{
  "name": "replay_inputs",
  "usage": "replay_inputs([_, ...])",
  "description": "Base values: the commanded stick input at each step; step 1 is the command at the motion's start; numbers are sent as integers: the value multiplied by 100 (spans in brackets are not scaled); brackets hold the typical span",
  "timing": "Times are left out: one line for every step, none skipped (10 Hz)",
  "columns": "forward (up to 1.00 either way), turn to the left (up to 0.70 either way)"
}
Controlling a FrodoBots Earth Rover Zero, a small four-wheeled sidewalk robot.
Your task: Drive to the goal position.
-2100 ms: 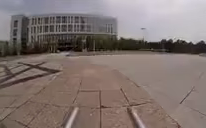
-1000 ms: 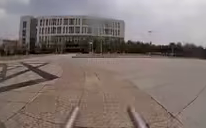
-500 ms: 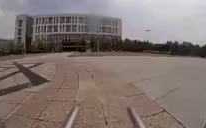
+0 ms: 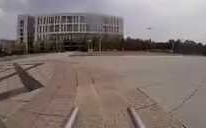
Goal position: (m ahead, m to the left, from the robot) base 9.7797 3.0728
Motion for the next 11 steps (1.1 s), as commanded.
replay_inputs([69, 0])
replay_inputs([69, 0])
replay_inputs([69, 0])
replay_inputs([69, 0])
replay_inputs([69, 0])
replay_inputs([69, 0])
replay_inputs([69, 0])
replay_inputs([69, 0])
replay_inputs([69, 0])
replay_inputs([69, 0])
replay_inputs([69, 0])
